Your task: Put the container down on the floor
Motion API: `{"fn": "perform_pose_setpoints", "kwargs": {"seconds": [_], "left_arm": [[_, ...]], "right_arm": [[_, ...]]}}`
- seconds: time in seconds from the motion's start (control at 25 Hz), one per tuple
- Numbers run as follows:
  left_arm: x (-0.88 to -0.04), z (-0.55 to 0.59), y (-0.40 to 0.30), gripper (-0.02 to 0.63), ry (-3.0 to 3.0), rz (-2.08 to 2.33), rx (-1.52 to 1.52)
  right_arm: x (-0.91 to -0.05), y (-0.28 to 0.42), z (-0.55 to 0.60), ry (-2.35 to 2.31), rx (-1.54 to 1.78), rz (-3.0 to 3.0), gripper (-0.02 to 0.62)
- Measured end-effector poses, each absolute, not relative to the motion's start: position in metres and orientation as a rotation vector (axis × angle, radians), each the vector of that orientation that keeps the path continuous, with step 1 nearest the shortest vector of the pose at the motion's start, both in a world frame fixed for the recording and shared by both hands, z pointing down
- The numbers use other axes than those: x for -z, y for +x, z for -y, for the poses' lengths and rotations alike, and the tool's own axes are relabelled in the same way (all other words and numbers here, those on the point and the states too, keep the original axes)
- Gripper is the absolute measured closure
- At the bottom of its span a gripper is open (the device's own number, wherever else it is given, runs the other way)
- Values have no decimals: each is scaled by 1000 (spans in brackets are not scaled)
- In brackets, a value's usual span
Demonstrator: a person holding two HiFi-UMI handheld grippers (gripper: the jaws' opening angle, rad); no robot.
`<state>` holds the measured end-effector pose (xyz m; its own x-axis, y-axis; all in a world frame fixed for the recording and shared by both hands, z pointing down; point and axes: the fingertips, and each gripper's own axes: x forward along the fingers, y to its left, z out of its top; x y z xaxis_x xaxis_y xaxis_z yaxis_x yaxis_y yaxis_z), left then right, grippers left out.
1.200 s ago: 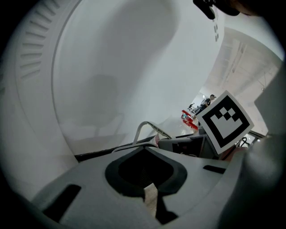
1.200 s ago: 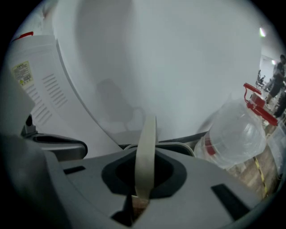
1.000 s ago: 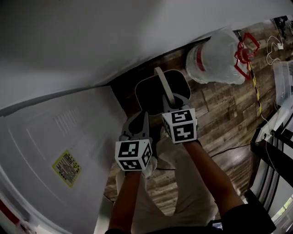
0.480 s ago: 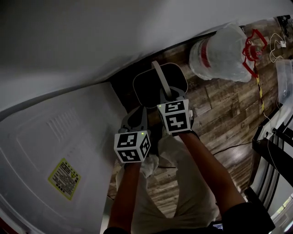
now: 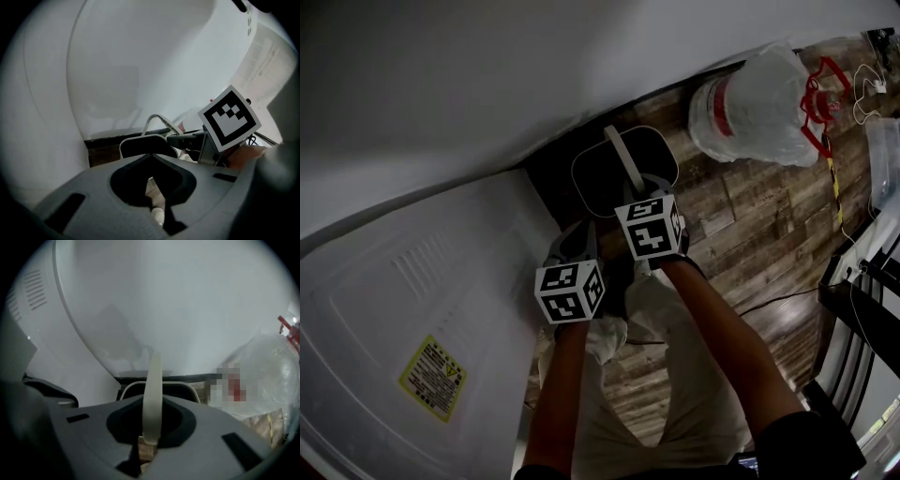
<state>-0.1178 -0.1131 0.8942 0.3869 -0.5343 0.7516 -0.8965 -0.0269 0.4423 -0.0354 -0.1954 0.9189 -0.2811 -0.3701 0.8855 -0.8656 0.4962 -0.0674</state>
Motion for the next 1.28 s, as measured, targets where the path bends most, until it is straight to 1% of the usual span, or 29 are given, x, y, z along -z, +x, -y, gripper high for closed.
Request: {"fn": "perform_pose_setpoints", "kwargs": {"seconds": [0.16,0.84,1.28], "left_arm": [[-904,111,-115,592,1688,1258,-488],[-910,93,-101,592,1676,1215,-511],[-920,87,-81,592,1680,1167,-560]], "right_arm": [[-931,-36,196,1031,-706,1855,563],[-933,-37,185,1029,-695,1889,563],[-945,2,169,1090,-748,1852,563]]}}
